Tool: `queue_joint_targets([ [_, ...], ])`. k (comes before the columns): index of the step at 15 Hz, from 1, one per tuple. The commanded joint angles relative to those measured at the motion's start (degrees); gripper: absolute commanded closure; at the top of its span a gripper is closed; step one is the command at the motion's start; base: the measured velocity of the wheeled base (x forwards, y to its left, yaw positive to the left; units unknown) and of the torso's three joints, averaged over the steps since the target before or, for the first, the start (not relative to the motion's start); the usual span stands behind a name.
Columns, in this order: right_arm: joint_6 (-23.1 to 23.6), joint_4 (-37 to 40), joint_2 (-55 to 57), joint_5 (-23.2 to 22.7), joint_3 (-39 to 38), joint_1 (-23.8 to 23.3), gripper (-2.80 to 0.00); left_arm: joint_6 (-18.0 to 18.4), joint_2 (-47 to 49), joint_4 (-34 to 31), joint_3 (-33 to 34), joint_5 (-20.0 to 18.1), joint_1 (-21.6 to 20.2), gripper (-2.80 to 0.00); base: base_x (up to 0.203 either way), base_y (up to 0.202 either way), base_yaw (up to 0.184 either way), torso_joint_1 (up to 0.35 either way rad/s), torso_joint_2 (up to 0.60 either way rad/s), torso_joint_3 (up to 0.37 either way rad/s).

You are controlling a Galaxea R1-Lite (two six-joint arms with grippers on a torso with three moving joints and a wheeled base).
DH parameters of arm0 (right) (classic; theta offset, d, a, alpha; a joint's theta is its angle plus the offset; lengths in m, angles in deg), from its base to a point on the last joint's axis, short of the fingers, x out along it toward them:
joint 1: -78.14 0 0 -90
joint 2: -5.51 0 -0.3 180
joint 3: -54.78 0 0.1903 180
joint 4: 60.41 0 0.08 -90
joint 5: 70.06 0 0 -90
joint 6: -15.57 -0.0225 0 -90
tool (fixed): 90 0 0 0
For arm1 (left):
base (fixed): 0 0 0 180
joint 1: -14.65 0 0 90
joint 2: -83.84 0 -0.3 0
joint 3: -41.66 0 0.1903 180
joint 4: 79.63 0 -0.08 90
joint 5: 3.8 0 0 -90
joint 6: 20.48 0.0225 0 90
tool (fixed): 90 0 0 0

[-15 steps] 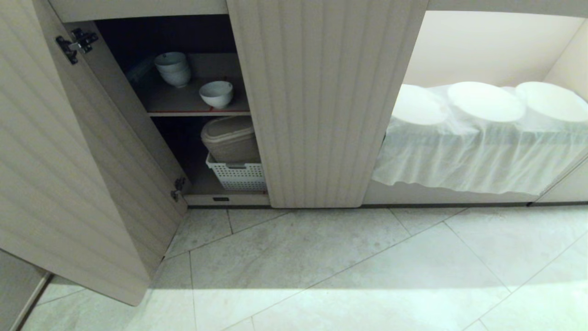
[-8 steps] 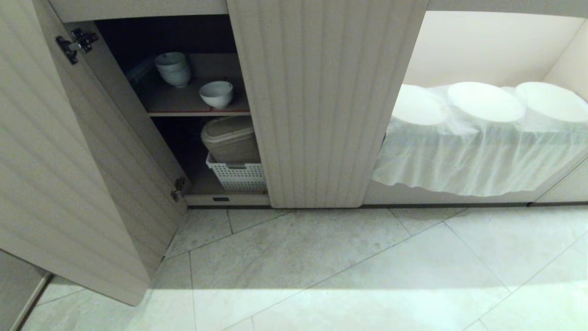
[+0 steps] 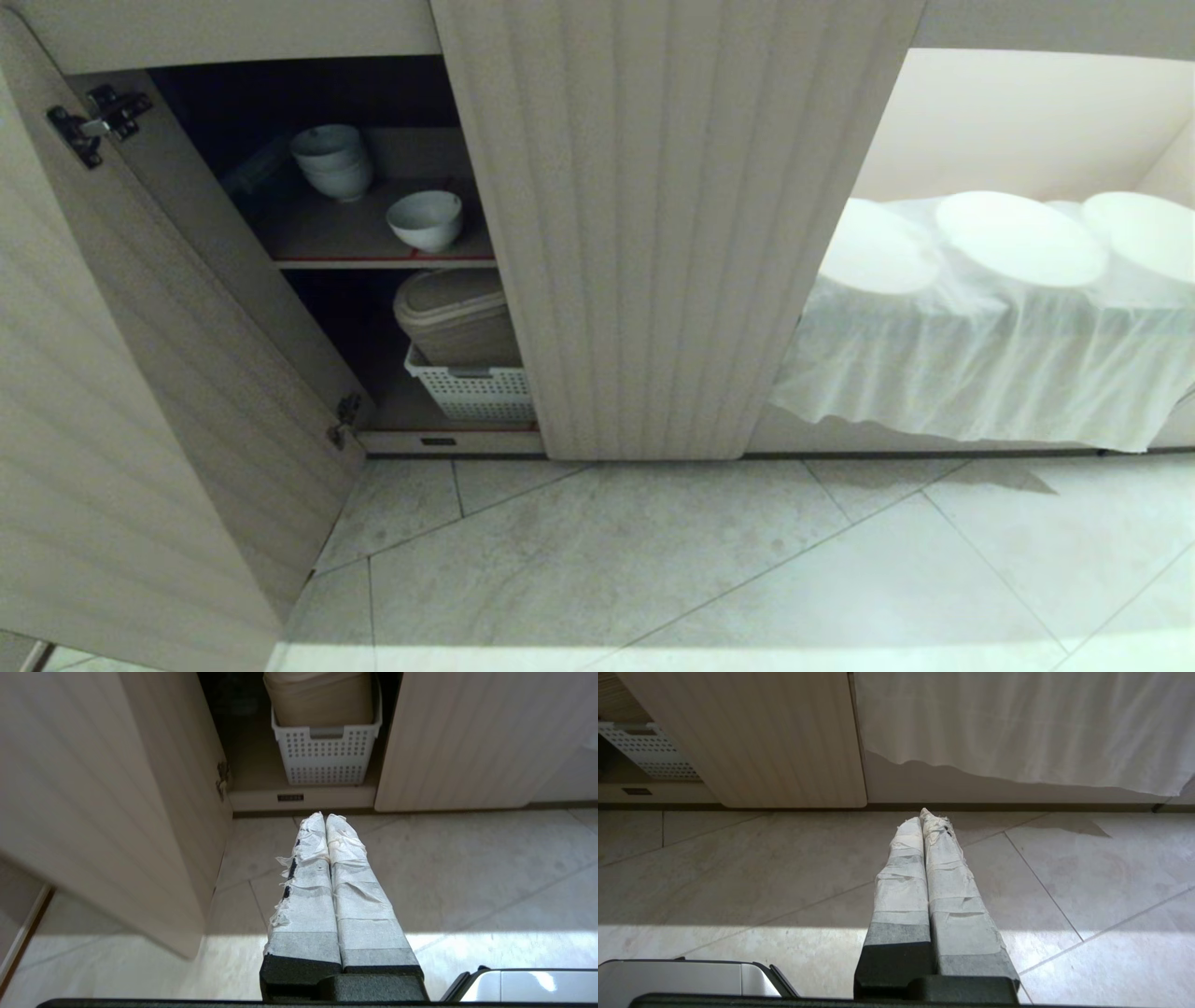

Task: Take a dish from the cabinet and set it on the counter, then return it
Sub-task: Take the bowl from the cabinet

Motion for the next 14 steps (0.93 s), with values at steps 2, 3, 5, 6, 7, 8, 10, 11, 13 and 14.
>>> queue_joint_targets([
  [2,0.00,0.00,-0.02,0.00,0.00,0.06,0.00,0.03,0.00,0.02,0.01,0.03,-0.02,0.00,0.194,0.000,0.001,0.003,0.00,0.006],
  [3,0.00,0.00,-0.02,0.00,0.00,0.04,0.00,0.03,0.00,0.02,0.01,0.03,-0.02,0.00,0.194,0.000,0.003,0.001,0.00,0.002],
  [5,0.00,0.00,-0.02,0.00,0.00,0.06,0.00,-0.06,0.00,0.02,0.01,0.03,-0.02,0.00,0.196,0.000,0.003,0.001,0.00,0.001],
  [6,0.00,0.00,-0.02,0.00,0.00,-0.02,0.00,-0.06,0.00,0.02,0.01,0.03,-0.02,0.00,0.198,0.000,0.001,0.003,0.00,0.002],
  [7,0.00,0.00,-0.02,0.00,0.00,0.06,0.00,-0.06,0.00,0.02,0.01,0.03,-0.02,0.00,0.199,0.000,0.005,0.001,0.00,-0.002],
  [8,0.00,0.00,-0.02,0.00,0.00,0.06,0.00,-0.15,0.00,0.02,0.01,0.03,-0.02,0.00,0.203,0.000,0.002,0.007,0.00,0.003],
  [10,0.00,0.00,-0.02,0.00,0.00,-0.02,0.00,-0.24,0.00,0.02,0.10,0.03,-0.02,0.00,0.199,0.000,0.002,-0.001,0.01,-0.003],
  [11,0.00,0.00,-0.02,0.00,0.00,0.02,0.00,-0.24,0.00,0.02,0.01,0.03,-0.02,0.00,0.197,0.000,0.000,0.002,0.00,0.002],
  [13,0.00,0.00,-0.02,0.00,0.00,0.03,0.00,-0.24,0.00,0.02,0.01,0.03,-0.02,0.00,0.194,0.000,0.002,0.002,0.00,0.003],
  [14,0.00,0.00,-0.02,0.00,0.00,-0.01,0.00,-0.24,0.00,0.02,0.01,0.03,-0.02,0.00,0.147,0.000,0.003,0.005,0.00,0.000],
])
